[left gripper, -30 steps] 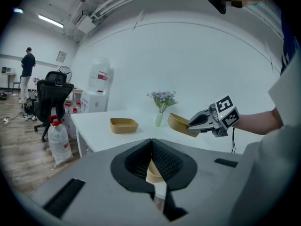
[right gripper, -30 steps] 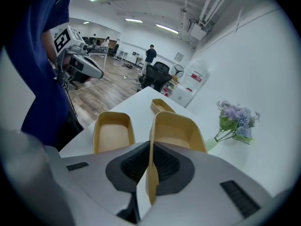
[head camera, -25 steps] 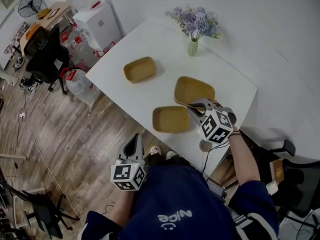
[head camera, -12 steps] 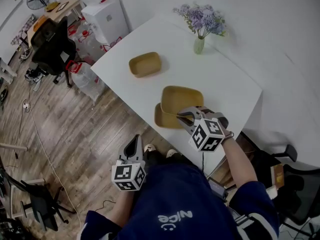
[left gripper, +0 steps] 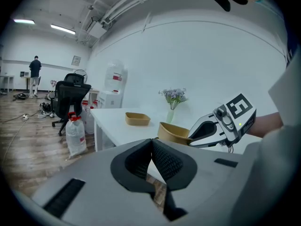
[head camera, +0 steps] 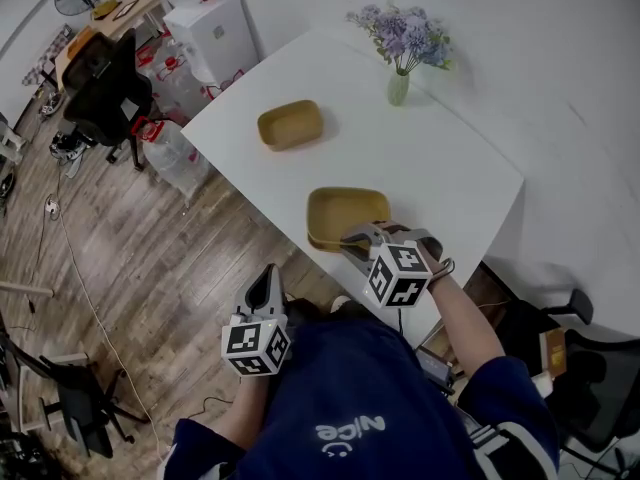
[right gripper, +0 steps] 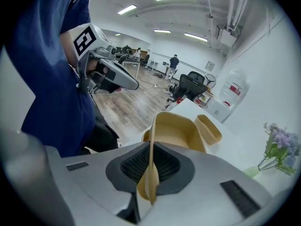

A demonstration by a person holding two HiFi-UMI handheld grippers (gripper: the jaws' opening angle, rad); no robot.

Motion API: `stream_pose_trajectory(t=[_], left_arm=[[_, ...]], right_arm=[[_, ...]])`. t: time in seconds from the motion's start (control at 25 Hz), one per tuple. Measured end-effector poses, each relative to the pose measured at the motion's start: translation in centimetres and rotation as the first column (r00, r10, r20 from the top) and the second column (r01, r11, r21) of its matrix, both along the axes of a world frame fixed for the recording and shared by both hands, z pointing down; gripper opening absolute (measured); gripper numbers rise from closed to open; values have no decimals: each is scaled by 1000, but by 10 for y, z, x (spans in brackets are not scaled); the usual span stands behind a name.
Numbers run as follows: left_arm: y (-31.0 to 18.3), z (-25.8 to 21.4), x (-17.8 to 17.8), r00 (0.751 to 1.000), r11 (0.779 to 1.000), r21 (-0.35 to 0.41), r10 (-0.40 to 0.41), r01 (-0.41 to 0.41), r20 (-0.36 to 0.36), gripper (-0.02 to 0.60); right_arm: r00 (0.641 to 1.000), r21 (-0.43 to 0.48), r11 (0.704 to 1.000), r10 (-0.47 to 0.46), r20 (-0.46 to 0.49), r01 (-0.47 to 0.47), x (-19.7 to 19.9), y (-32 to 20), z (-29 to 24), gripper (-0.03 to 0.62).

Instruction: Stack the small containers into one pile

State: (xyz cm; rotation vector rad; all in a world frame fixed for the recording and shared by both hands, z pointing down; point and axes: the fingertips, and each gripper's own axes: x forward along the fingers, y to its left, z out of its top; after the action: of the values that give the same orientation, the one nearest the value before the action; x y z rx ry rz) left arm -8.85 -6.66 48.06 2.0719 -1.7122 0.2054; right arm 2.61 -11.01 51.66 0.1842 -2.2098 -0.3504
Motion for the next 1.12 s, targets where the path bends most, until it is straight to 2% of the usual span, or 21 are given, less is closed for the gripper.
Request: stream_pose_trajectory(t=[0.24, 0.48, 0.64, 1.12], left_arm=[[-1, 5, -16, 999, 999, -18, -40, 40, -11, 20], [-10, 8, -18, 999, 999, -16, -33, 33, 8, 20], [-11, 14, -23, 999, 998, -35, -51, 51, -8, 20], [-18, 20, -21, 999, 998, -48, -47, 46, -21, 20]], right_arm=[[1000, -27, 1000, 11, -17, -12, -3, 3, 12, 57], [1000, -58, 998, 16, -16, -17, -3, 2, 24, 57], [999, -80, 997, 14, -35, -16, -3, 2, 31, 57], [996, -134, 987, 87, -29, -90, -2, -6, 39, 58]])
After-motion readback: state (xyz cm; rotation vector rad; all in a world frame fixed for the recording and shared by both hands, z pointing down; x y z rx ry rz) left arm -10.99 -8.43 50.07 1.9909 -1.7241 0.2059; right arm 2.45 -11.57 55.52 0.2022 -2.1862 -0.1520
